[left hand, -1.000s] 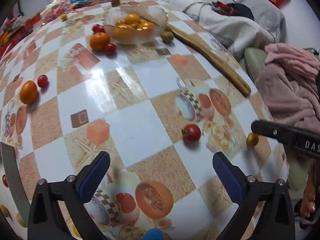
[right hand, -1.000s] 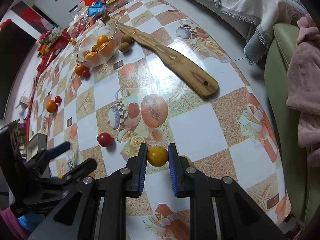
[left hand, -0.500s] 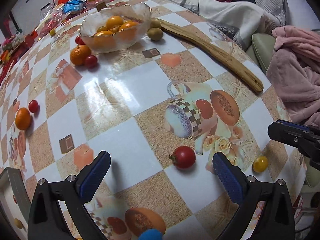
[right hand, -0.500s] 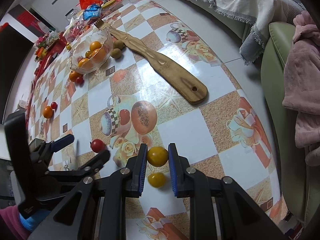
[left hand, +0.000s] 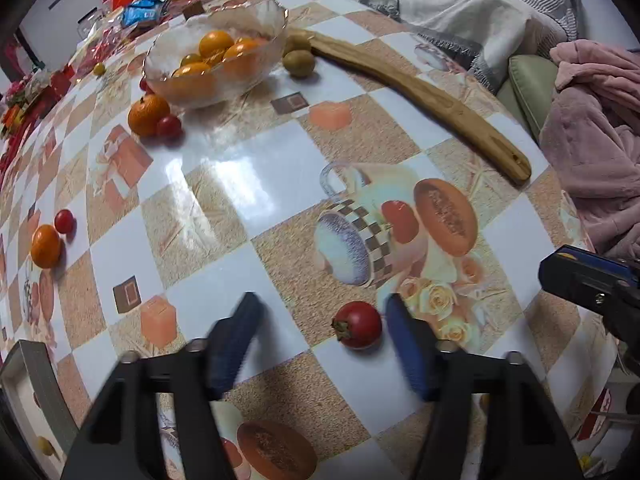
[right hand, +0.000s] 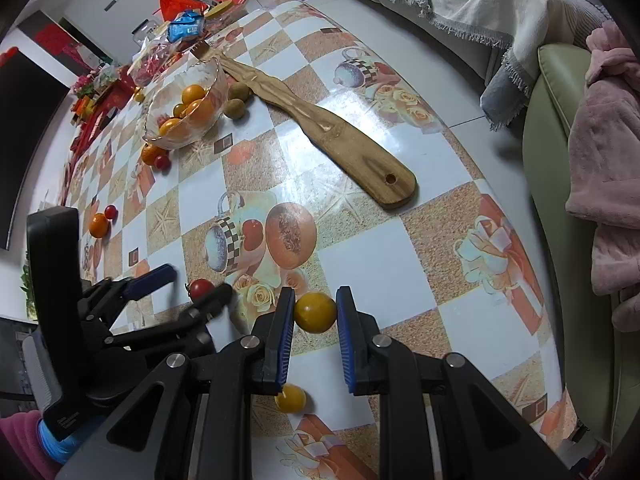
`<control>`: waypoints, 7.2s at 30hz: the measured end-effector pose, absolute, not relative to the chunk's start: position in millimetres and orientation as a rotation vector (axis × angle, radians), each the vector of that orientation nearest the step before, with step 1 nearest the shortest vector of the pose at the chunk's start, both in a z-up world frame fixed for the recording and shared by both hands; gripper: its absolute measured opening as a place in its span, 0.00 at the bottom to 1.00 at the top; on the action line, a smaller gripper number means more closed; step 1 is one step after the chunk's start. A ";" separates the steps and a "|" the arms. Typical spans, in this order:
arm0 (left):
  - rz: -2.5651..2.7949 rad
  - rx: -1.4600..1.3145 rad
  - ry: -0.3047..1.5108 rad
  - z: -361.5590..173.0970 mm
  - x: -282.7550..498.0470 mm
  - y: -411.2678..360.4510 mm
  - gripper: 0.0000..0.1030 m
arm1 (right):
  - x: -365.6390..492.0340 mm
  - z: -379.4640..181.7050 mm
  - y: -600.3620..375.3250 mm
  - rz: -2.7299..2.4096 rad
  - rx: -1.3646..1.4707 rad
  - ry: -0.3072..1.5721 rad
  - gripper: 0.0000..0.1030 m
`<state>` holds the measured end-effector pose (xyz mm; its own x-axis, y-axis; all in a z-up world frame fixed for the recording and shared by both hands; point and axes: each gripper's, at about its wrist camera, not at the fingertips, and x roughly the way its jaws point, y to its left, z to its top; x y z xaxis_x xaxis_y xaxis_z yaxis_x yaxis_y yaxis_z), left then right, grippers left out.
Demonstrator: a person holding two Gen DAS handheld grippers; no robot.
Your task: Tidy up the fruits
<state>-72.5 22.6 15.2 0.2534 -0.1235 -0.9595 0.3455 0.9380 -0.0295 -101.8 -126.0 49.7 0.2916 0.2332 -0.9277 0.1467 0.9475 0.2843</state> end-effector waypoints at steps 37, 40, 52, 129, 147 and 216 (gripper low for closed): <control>0.143 -0.222 1.225 75.0 -162.2 313.1 0.22 | -94.1 82.5 134.2 0.563 0.047 1.323 0.22; 0.190 -0.250 1.226 73.6 -174.4 335.3 0.22 | -97.4 82.1 162.4 0.612 0.020 1.335 0.22; 0.277 -0.318 1.266 48.8 -213.8 384.4 0.22 | -95.7 76.2 244.7 0.737 -0.045 1.372 0.22; -0.059 -0.014 1.362 19.9 -178.4 176.7 0.81 | -139.3 12.5 -57.2 0.013 0.085 1.388 0.67; -0.061 -0.067 1.364 24.6 -177.7 195.1 0.28 | -139.5 31.0 -63.3 0.125 0.125 1.375 0.22; 0.233 -0.103 1.218 35.6 -138.9 424.8 0.83 | -235.1 38.8 318.0 0.982 -0.570 1.263 0.82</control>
<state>-138.9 424.8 35.6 0.3256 0.1224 -0.9375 -0.2329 0.9714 0.0460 -235.1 318.0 38.8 0.0000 0.2925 -0.9563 -0.8550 0.4960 0.1517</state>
